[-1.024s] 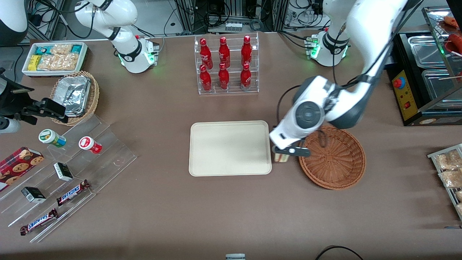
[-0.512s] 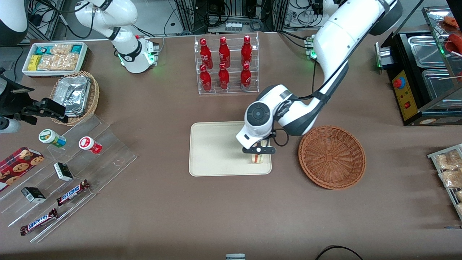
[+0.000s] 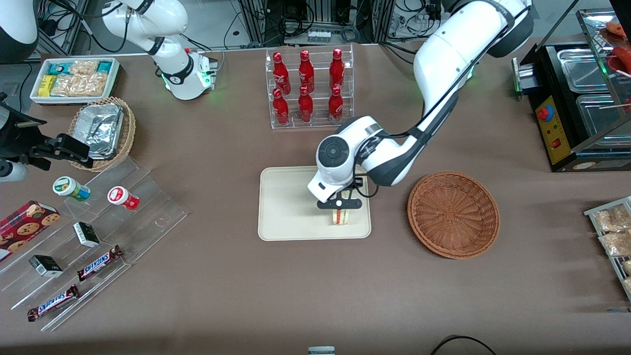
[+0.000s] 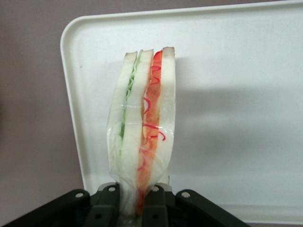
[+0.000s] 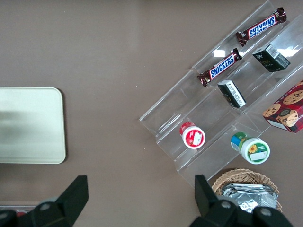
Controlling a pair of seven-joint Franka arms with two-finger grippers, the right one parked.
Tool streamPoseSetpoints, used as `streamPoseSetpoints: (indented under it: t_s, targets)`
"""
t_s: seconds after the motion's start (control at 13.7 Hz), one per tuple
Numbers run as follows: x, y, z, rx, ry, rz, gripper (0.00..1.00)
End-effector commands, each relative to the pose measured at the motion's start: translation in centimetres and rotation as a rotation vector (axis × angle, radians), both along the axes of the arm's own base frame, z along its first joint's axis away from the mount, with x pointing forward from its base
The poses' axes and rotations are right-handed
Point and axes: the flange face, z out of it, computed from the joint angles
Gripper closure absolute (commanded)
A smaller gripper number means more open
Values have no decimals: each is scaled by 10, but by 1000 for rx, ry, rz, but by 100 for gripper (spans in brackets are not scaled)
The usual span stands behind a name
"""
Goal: Place sandwich from basket to tray
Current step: 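Lower the sandwich onto the tray and open the left gripper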
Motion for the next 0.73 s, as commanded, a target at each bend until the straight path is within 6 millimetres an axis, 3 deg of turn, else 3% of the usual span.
streamPoseSetpoints:
  t_s: [0.0, 0.29, 0.37, 0.44, 0.51, 0.66]
  targets:
    - [4, -15, -14, -5, -23, 13, 100]
    - [3, -15, -23, 6, -27, 1, 100]
    - [3, -15, -23, 4, -25, 2, 89]
    - [4, -15, -24, 3, -24, -11, 38]
    - [4, -15, -24, 4, -25, 1, 0]
    - [4, -15, -24, 4, -24, 7, 0]
